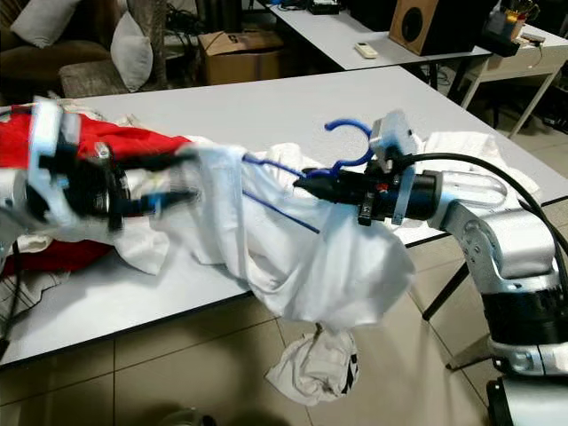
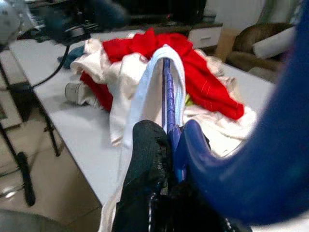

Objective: Hang hanger

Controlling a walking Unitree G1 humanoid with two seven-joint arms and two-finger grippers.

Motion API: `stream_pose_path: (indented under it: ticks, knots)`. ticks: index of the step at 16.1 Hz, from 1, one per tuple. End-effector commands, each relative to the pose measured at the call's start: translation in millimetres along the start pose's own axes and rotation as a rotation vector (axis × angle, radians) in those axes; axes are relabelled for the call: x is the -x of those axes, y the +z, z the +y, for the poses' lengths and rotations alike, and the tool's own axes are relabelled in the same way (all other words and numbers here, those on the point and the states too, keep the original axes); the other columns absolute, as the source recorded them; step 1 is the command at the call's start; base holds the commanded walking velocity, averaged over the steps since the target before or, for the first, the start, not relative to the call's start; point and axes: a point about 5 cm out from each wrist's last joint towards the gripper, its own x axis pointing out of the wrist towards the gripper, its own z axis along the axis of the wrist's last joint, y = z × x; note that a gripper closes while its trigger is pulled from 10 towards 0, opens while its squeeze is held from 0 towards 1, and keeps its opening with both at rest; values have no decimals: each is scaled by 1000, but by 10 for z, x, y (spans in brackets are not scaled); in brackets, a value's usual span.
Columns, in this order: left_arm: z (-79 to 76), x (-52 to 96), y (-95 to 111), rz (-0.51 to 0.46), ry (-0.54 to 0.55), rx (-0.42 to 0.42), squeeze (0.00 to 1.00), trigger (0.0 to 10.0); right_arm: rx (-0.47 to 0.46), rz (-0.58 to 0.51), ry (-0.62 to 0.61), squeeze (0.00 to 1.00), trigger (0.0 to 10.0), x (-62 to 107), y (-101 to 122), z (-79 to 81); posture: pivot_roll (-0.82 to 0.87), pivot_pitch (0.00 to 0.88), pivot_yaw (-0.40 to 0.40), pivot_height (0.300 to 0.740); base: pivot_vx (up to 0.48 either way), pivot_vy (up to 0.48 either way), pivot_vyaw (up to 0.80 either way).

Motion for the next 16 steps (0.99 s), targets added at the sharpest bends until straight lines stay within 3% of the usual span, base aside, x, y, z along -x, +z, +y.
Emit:
stream_pose_path:
  ticks: [1,4,5,8,11,13,16]
  knots:
    - [88,52,32,3,121,-26,0,10000,-3,-17,-25,0,0,33,33,27,-92,0,-22,740,0,0,0]
    - [89,158,-239,108,359,74,0,10000,10,-27,-149,0,0,89,16,92,-83,0,-16,740,0,0,0]
    - [65,195,-304,143,416,96,0,10000,15,-27,-209,0,10000,95,13,98,-81,0,-17,740,0,0,0]
    - [-147,265,-419,146,557,160,0,10000,47,-60,-322,0,10000,29,46,282,-87,0,-19,740,0,0,0]
    - [-321,74,-498,139,581,202,0,10000,34,-138,-444,0,10000,-39,164,383,-81,0,-20,740,0,0,800]
    - [-381,33,-576,203,588,214,0,10000,35,-139,-463,0,10000,-97,208,428,-100,0,-14,740,0,0,800]
    - [-418,-73,-554,185,553,243,0,10000,8,-141,-457,0,10000,-118,256,437,-104,0,-11,740,0,0,800]
